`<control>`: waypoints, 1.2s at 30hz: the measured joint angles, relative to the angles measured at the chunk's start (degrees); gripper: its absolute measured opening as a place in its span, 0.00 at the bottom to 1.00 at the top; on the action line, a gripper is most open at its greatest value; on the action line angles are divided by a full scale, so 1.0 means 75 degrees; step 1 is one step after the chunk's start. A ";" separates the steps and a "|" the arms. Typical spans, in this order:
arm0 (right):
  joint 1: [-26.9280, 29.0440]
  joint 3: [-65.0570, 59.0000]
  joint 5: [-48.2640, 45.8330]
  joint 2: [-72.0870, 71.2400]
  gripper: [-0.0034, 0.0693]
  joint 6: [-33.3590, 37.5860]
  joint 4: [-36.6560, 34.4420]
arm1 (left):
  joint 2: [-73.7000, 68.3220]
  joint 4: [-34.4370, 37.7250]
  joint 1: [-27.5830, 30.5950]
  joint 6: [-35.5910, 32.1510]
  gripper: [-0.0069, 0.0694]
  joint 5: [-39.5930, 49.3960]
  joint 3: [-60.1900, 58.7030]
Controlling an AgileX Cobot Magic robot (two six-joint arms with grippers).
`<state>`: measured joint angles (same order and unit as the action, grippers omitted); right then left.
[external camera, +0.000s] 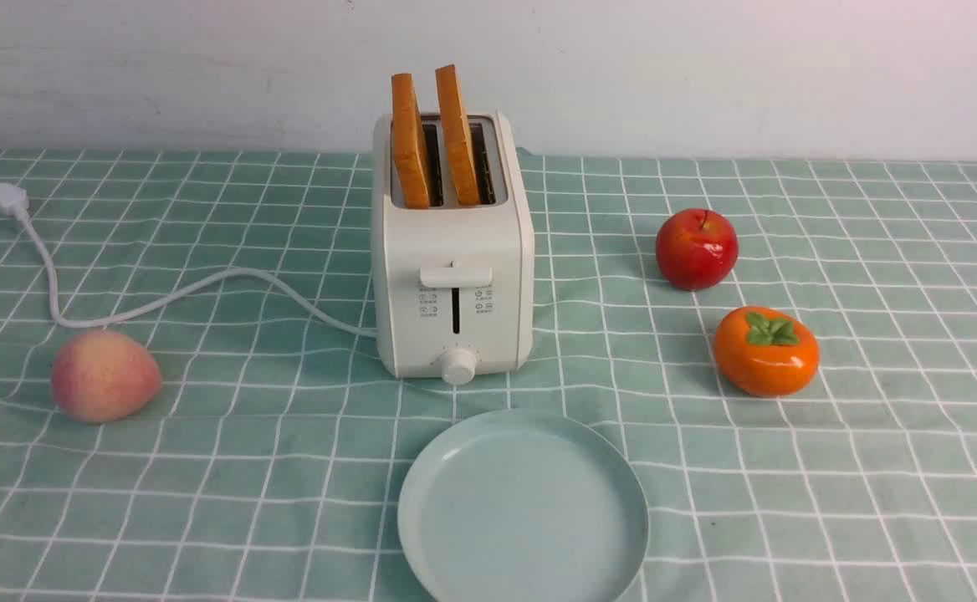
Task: Take toasted bread from bread machine on blue coffee table place on plate.
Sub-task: 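Grasp the toast slice in the toaster and pull it up out of the slot with the right gripper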
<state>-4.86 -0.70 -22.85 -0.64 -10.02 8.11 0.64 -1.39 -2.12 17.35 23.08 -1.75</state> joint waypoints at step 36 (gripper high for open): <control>0.0000 0.0000 0.0000 0.0000 0.38 0.0000 0.0000 | 0.0000 0.0000 0.0000 0.0000 0.40 0.0000 0.0000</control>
<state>-4.86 -0.70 -22.85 -0.64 -10.02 8.11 0.64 -1.39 -2.12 17.35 23.08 -1.75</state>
